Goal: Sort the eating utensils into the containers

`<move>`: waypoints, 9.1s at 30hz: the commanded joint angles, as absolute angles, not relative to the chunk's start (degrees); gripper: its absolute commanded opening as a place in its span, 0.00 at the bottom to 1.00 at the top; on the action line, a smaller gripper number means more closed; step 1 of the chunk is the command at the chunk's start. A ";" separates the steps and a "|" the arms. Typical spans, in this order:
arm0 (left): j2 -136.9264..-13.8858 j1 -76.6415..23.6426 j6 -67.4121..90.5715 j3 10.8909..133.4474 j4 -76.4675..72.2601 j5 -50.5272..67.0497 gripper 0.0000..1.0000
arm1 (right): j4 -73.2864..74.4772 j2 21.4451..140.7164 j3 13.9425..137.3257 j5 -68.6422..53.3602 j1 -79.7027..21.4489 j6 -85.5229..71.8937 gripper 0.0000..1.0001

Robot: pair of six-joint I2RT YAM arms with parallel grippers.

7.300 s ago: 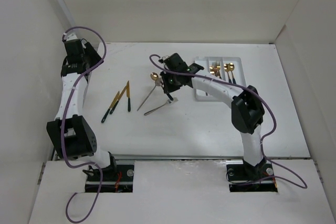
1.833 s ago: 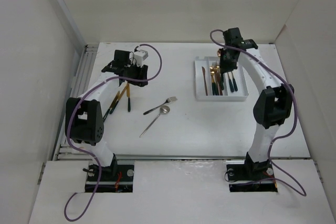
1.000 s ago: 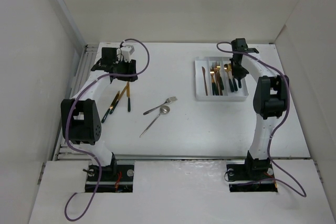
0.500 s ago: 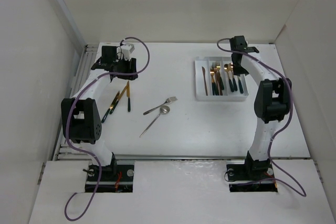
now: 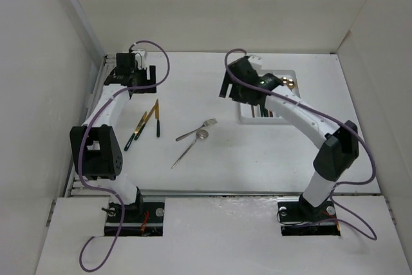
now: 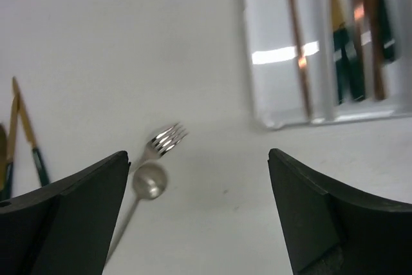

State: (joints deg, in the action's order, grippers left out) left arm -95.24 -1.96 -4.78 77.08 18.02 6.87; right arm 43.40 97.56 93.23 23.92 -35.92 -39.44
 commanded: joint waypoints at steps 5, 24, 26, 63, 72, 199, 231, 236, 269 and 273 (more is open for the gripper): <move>-82.54 2.64 0.97 75.51 19.34 -1.58 0.76 | 48.86 108.45 94.74 17.67 -46.49 -59.85 0.84; -62.76 2.64 0.97 62.93 12.13 -4.39 0.89 | 45.09 123.57 97.38 7.65 -58.00 -73.04 0.66; -62.14 2.64 0.97 62.41 11.61 -4.39 0.90 | 44.47 124.62 97.91 7.12 -58.01 -73.65 0.64; -59.85 -1.93 -2.02 63.63 11.51 -12.92 0.94 | 30.25 108.46 69.18 11.10 -58.54 -40.79 0.00; -60.99 -1.93 -2.02 63.11 11.51 -11.87 0.94 | 27.59 101.88 68.73 12.82 -58.54 -34.99 0.00; -101.16 -16.09 13.01 109.96 19.17 57.48 0.00 | -3.95 100.63 91.93 -28.02 -31.73 -31.63 0.65; -97.12 -10.91 -0.02 106.28 27.60 -6.05 1.00 | 52.55 117.41 111.00 23.79 -18.20 -12.14 0.00; -95.81 -6.60 2.99 103.45 26.81 -5.89 1.00 | 54.23 121.02 111.53 28.92 -16.44 -10.82 0.00; -96.59 -5.36 -14.67 83.43 33.66 4.74 0.70 | 50.89 122.52 107.93 19.51 -14.50 -11.16 0.45; -97.29 -7.29 -14.68 79.90 36.47 7.12 0.69 | 51.42 120.23 110.29 19.51 -14.50 -12.48 0.50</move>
